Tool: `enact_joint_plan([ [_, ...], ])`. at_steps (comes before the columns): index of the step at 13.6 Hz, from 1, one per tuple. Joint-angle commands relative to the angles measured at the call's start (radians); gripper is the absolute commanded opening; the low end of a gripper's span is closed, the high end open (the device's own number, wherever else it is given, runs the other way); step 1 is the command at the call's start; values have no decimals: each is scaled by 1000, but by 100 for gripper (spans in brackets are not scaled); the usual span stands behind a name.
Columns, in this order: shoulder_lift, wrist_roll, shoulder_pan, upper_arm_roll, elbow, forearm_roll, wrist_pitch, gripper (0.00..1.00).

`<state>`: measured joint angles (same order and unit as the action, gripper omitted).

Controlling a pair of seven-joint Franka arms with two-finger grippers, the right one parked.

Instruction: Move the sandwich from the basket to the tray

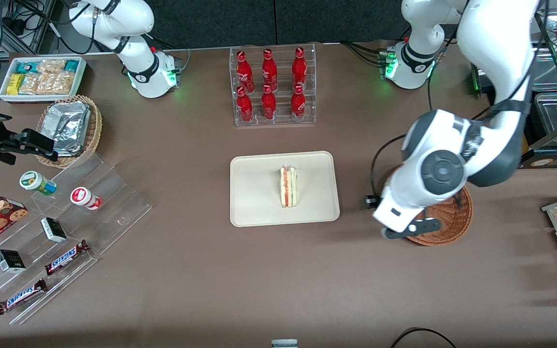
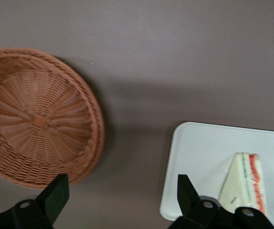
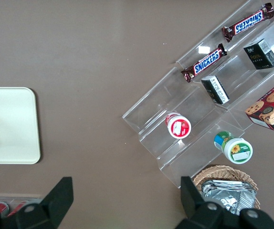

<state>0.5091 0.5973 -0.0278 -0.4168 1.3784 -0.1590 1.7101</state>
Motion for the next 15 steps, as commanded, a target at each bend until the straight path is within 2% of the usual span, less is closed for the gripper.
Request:
enact_joint_plan([
  [1,-131,-115,63,21,97,71,-16,100],
  [5,-289,-304,6,220,140,136,-173,100],
  [9,-406,-512,-7,323,143,133,-352,100],
  [15,-518,-519,-12,392,179,133,-428,100],
])
